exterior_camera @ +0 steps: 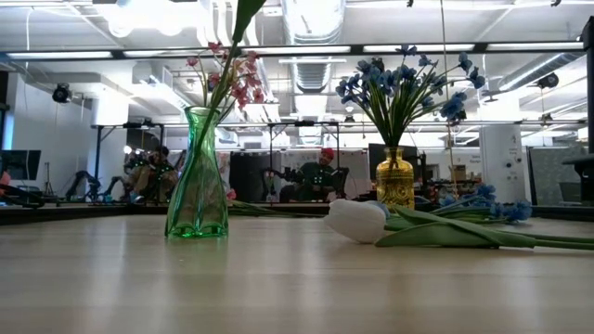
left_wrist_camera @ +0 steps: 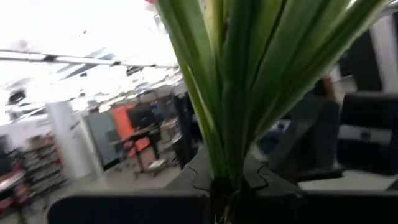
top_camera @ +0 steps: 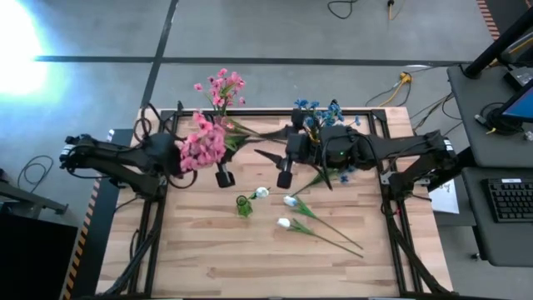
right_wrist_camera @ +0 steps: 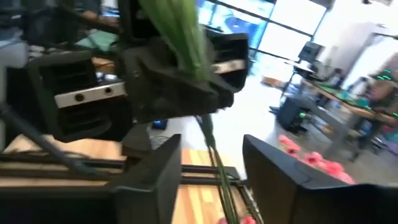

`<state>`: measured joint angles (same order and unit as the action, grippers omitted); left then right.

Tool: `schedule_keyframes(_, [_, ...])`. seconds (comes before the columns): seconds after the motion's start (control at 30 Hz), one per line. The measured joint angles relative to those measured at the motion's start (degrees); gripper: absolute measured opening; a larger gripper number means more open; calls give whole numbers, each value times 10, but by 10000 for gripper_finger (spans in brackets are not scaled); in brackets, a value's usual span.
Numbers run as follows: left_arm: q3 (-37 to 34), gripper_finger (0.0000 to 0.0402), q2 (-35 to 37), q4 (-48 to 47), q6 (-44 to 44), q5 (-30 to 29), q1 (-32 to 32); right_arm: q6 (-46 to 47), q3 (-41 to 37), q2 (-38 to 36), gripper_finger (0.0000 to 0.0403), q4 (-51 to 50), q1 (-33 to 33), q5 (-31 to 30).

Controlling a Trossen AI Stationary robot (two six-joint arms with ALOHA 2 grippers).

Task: Sort flowers into vase by color
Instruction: Put the bottom pink flowers into the pink vase

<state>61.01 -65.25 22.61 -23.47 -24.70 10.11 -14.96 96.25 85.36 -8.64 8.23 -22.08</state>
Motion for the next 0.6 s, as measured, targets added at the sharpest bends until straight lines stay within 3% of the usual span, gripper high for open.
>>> schedule_keyframes(0.17, [0,1,41,-121,27,-75,0,-6,0,-5,220,-15,0,-52])
schedule_keyframes(0.37, [-2,0,83,-297,104,-182,-7,-5,0,-16,251,-91,0,-81])
schedule_keyframes(0.6, [-55,0,130,-330,151,-188,-52,25,1,-30,266,-185,0,-81])
